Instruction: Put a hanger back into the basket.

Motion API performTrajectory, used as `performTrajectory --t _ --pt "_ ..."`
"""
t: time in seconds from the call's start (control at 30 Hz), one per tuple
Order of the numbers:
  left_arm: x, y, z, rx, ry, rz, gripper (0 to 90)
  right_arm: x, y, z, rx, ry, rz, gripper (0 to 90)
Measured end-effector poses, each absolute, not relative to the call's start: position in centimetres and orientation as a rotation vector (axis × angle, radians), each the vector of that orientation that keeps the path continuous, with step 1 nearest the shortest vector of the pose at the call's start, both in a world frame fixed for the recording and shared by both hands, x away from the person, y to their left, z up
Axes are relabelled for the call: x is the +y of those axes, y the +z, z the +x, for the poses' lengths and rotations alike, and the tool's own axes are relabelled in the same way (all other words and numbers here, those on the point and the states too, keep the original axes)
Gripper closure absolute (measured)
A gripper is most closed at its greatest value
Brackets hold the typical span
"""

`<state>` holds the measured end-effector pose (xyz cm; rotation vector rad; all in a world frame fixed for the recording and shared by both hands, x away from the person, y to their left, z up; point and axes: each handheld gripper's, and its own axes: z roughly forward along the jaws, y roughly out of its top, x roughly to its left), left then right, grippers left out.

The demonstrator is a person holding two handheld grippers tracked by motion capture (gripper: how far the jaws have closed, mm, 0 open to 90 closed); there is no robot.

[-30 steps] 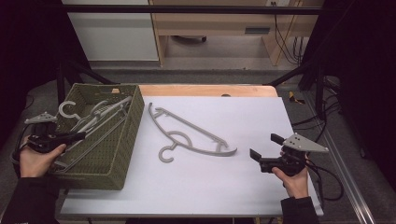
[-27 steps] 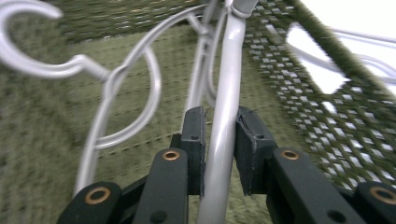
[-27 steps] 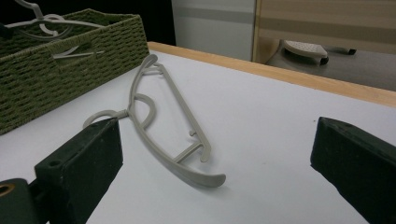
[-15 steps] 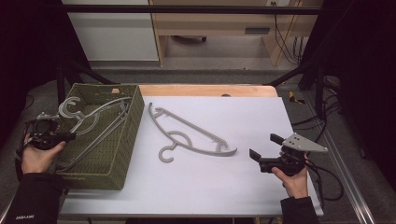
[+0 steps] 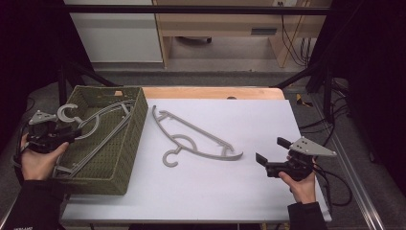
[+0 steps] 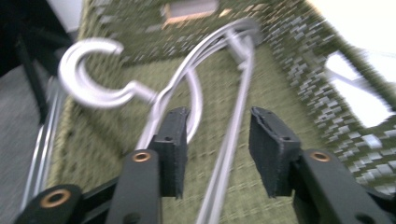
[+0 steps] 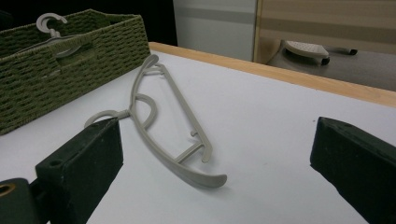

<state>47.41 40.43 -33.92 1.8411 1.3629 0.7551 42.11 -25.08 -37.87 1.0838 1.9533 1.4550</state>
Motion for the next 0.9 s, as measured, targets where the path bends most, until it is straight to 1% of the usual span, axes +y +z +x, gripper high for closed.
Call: performTrajectory --t 0.1,0.2,0.23,0.3,0.33,0.37,0.43,0.5,0.53,0.57,0.6,0.63,0.73,0.9 --pt "39.6 -33.4 46.6 1.287 0.754 1.800 47.2 -25.1 -37.9 42.1 1.954 1.451 1.085 2.8" --pt "38.8 -32.9 45.8 1.222 0.753 1.767 42.6 -25.0 -37.9 42.1 1.958 1.451 1.086 3.0" --pt "38.6 -32.8 45.5 1.204 0.751 1.755 39.4 -25.0 -37.9 42.1 1.959 1.451 1.085 3.2" --pt "37.9 -32.8 44.9 1.167 0.741 1.731 38.3 -25.0 -37.9 42.1 1.956 1.453 1.084 3.2" --pt "37.6 -32.9 44.6 1.149 0.736 1.723 35.1 -25.0 -37.9 42.1 1.959 1.454 1.080 3.2" --pt "37.2 -33.0 44.3 1.130 0.731 1.714 35.1 -25.0 -37.9 42.1 1.959 1.452 1.082 3.2" --pt "36.4 -33.3 43.9 1.109 0.702 1.699 29.6 -24.9 -38.0 42.2 1.960 1.454 1.079 3.8" --pt "35.5 -33.6 43.5 1.088 0.702 1.698 26.0 -24.8 -38.0 42.2 1.958 1.453 1.077 4.0" --pt "34.5 -33.9 43.2 1.061 0.697 1.695 22.3 -24.8 -38.0 42.2 1.959 1.451 1.076 4.3" --pt "34.5 -33.9 43.2 1.061 0.697 1.695 19.7 -24.8 -38.0 42.2 1.959 1.451 1.076 4.3" --pt "34.0 -34.0 43.0 1.050 0.697 1.690 19.7 -24.8 -38.0 42.2 1.958 1.452 1.077 4.3" --pt "33.5 -34.1 42.8 1.039 0.699 1.690 17.0 -24.7 -38.0 42.2 1.954 1.451 1.076 5.0" --pt "32.0 -34.7 42.3 1.003 0.679 1.688 14.0 -24.4 -38.1 42.3 1.966 1.452 1.069 5.4" --pt "30.0 -35.8 42.1 0.952 0.632 1.709 11.7 -23.8 -38.3 42.5 1.987 1.446 1.054 5.9"
